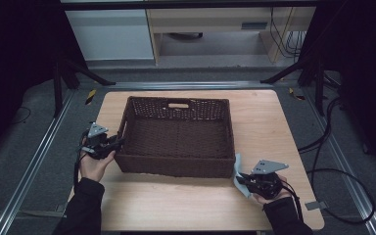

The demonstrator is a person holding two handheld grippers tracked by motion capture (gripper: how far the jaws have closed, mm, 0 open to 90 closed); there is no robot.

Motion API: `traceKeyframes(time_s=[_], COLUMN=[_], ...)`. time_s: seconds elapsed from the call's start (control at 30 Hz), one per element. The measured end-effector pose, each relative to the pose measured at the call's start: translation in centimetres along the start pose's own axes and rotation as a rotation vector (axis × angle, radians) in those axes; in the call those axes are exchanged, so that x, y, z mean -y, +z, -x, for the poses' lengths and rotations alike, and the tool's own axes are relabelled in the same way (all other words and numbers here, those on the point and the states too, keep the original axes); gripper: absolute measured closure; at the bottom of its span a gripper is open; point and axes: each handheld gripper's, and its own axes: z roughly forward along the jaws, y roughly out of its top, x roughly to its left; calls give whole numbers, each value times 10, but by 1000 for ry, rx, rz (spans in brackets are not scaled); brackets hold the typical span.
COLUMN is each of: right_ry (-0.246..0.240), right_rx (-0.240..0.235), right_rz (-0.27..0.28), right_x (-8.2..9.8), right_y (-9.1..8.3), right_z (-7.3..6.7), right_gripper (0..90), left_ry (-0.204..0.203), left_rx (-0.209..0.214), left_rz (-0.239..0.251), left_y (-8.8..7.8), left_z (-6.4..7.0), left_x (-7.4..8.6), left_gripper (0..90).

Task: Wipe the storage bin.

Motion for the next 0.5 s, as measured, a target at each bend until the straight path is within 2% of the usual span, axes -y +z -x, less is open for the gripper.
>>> traceKeyframes(time_s=[0.1,0.17,0.23,0.4,0.47,0.5], right_ry=[-5,-5,-7,-11,-18,-21], right_rx=[-8,-6,2,24,15,11], right_rz=[-53,-40,7,215,263,271], right_x=[4,2,-3,-20,-25,-26], right_y=[9,7,-2,-34,-41,-43], right_z=[-1,-2,-2,-5,-7,-8], right_gripper=[825,824,824,824,825,825], left_ry=[-1,-2,-4,-3,-2,-1], left_rx=[1,2,4,3,0,-1], left_rz=[0,0,-2,-2,-1,-1], left_y=[0,0,0,0,0,0], left_z=[0,0,-1,-1,0,0], left_x=[0,0,0,0,0,0], left_gripper=[684,683,682,683,683,683])
